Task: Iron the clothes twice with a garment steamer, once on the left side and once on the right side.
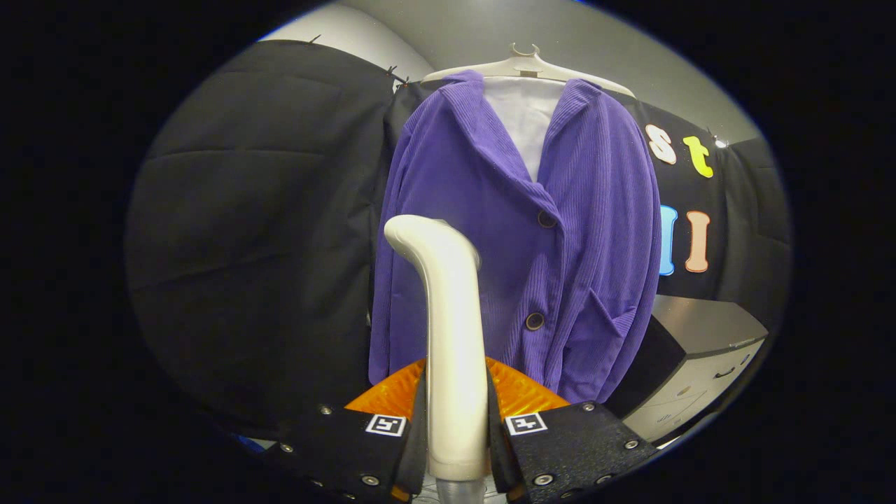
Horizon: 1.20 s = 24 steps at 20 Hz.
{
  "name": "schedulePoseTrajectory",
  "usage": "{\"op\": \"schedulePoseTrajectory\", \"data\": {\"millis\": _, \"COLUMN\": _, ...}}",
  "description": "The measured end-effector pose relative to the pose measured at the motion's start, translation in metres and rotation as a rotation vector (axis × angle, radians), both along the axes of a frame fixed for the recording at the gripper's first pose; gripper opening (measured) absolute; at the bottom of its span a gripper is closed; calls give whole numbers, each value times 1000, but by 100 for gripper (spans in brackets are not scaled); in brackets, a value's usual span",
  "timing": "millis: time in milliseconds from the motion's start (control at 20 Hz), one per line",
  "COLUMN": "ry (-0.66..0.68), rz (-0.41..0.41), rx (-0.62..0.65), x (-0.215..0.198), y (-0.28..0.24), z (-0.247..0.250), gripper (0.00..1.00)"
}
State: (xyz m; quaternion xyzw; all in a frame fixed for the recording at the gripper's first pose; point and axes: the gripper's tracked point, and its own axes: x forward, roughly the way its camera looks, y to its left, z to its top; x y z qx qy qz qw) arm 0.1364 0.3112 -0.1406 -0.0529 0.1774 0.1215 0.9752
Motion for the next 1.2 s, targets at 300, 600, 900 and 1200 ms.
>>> {"op": "schedulePoseTrajectory", "data": {"millis": 300, "ry": 62, "rz": 25, "rx": -60, "x": -10, "y": 1, "z": -34, "gripper": 37}}
{"op": "schedulePoseTrajectory", "data": {"millis": 600, "ry": 138, "rz": 28, "rx": -89, "x": -29, "y": -2, "z": -73, "gripper": 38}}
{"op": "schedulePoseTrajectory", "data": {"millis": 900, "ry": 206, "rz": 45, "rx": -104, "x": -39, "y": -8, "z": -98, "gripper": 37}}
{"op": "schedulePoseTrajectory", "data": {"millis": 1200, "ry": 276, "rz": 31, "rx": -59, "x": -75, "y": -46, "z": -108, "gripper": 37}}
